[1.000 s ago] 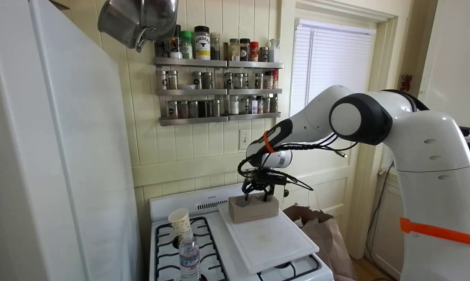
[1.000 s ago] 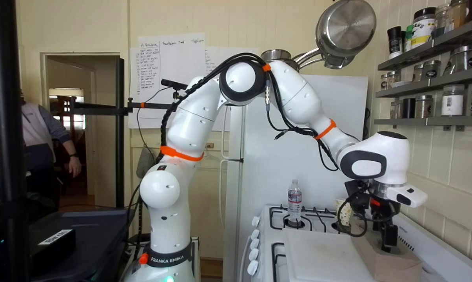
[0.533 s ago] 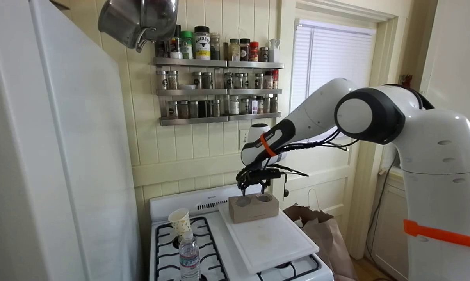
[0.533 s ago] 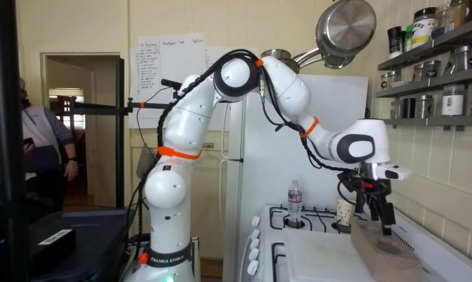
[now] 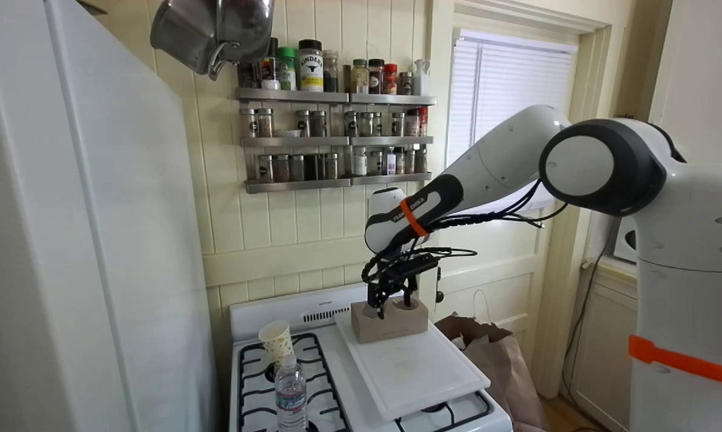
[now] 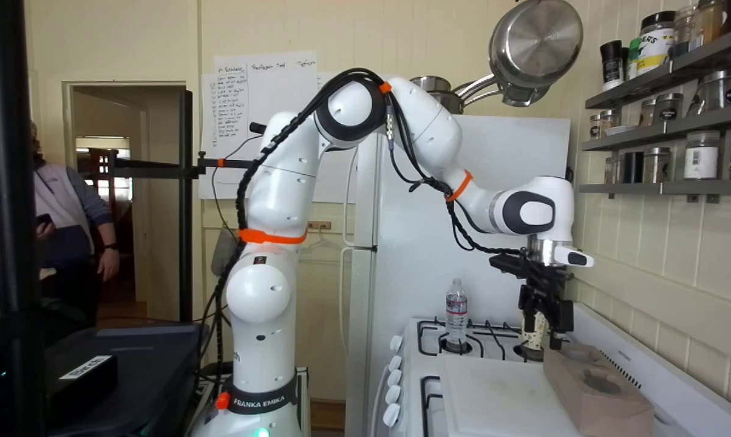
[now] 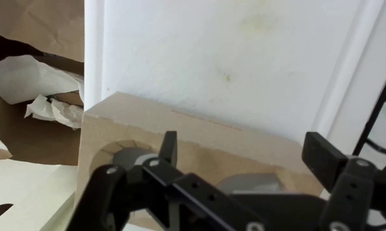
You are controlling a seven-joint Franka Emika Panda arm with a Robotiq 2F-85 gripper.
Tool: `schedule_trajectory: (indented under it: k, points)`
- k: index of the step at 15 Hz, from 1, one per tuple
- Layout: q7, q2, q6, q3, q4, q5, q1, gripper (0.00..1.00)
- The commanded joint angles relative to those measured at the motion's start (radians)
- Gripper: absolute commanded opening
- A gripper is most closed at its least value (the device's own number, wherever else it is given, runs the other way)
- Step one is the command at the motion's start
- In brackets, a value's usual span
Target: Adjust the cup holder on the cutting board
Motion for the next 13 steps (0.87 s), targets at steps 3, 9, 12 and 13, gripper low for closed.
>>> schedule_trajectory:
  k: [3,9,12,13]
  points:
    - [-0.259,-0.147,-0.249,0.028,-0.075,-0.003,-0.012,1.0]
    - [-0.37,-0.174,-0.351,0.033,-0.044,-0.01,-0.009,1.0]
    - [-0.403,-0.19,-0.369,0.035,-0.044,-0.013,-0.008,1.0]
    - [-0.406,-0.189,-0.369,0.035,-0.044,-0.013,-0.008,1.0]
